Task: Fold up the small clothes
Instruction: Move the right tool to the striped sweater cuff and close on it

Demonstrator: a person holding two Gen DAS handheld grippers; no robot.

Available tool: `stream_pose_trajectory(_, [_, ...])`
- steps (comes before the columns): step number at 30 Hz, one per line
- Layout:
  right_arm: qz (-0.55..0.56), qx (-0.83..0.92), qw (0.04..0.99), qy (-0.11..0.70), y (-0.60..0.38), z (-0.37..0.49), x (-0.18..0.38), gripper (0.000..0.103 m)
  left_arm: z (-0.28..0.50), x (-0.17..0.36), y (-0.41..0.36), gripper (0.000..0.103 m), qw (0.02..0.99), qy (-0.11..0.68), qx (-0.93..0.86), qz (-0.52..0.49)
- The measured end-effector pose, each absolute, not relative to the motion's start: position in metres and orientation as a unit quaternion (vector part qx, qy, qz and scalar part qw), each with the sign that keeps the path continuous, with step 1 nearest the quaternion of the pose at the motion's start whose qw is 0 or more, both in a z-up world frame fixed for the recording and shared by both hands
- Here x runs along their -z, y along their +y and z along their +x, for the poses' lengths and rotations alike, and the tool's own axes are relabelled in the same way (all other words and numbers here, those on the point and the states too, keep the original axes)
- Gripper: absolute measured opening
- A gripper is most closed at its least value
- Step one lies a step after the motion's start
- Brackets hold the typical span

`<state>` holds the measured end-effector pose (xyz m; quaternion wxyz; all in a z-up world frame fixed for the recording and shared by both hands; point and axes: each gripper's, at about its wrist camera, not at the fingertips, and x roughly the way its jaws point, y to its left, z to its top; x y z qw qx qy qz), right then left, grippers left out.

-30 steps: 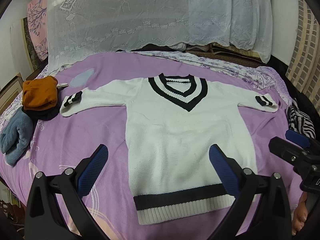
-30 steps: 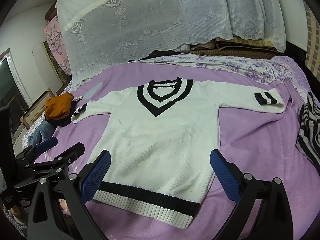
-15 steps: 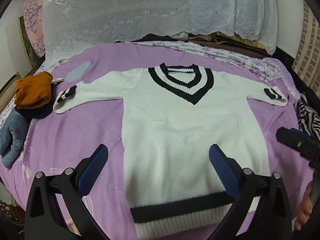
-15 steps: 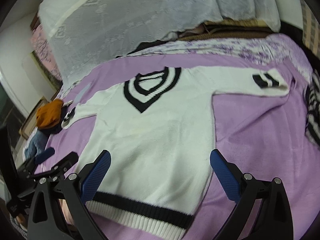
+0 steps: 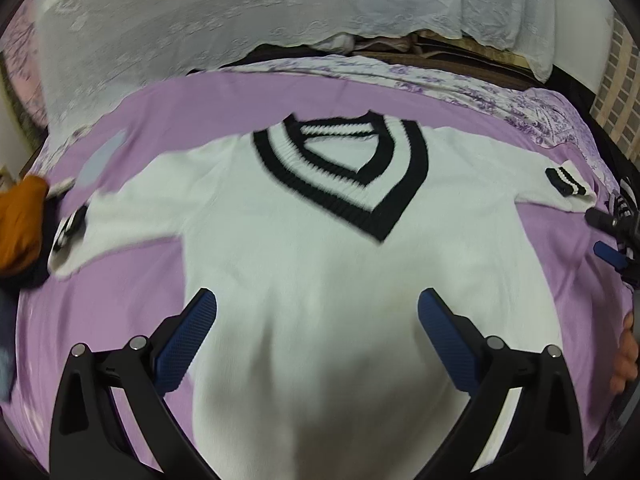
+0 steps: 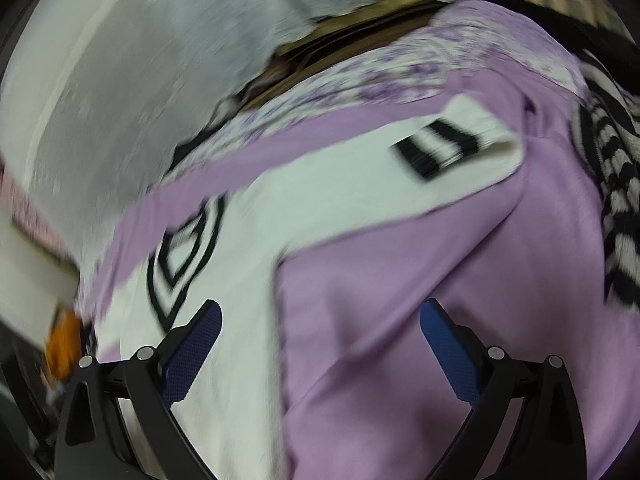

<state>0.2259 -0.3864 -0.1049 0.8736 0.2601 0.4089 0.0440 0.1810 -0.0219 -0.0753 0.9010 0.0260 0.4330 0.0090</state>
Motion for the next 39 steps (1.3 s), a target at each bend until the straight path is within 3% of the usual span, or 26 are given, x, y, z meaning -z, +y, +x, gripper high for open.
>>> stream_pose_trajectory(3, [0.303,-0.018,0.866,0.397,-0.422,0.241,0.11,0.098,0.205,0.071,-0.039,0.098,0.903,0.427,-0.008,0.048])
stream_pose_trajectory(8, [0.278,0.007,0.876,0.395,-0.444,0.26,0.109,0.088,0.24,0.077,-0.069,0.098,0.898,0.436,0.001,0.063])
stream_pose_trajectory(18, [0.289,0.016,0.866,0.407,-0.469,0.29,0.116,0.077,0.288,0.135,-0.089,0.098,0.877,0.479,0.003,0.024])
stream_pose_trajectory(22, [0.172,0.065,0.903,0.387,-0.461,0.284,0.101,0.077,0.288,0.148,-0.078,0.099,0.879,0.477,0.011,-0.009])
stream_pose_trajectory(29, [-0.061,0.109,0.902,0.413,-0.433,0.277,0.124,0.074,0.286,0.15,-0.08,0.099,0.882,0.471,0.013,-0.003])
stream_pose_trajectory(36, [-0.102,0.121,0.901,0.404,-0.436,0.309,0.124,0.074,0.287,0.15,-0.08,0.099,0.883,0.469,0.013,-0.002])
stream_pose_trajectory(39, [-0.1,0.116,0.901,0.405,-0.439,0.318,0.126,0.069,0.287,0.15,-0.079,0.099,0.884,0.468,0.014,-0.004])
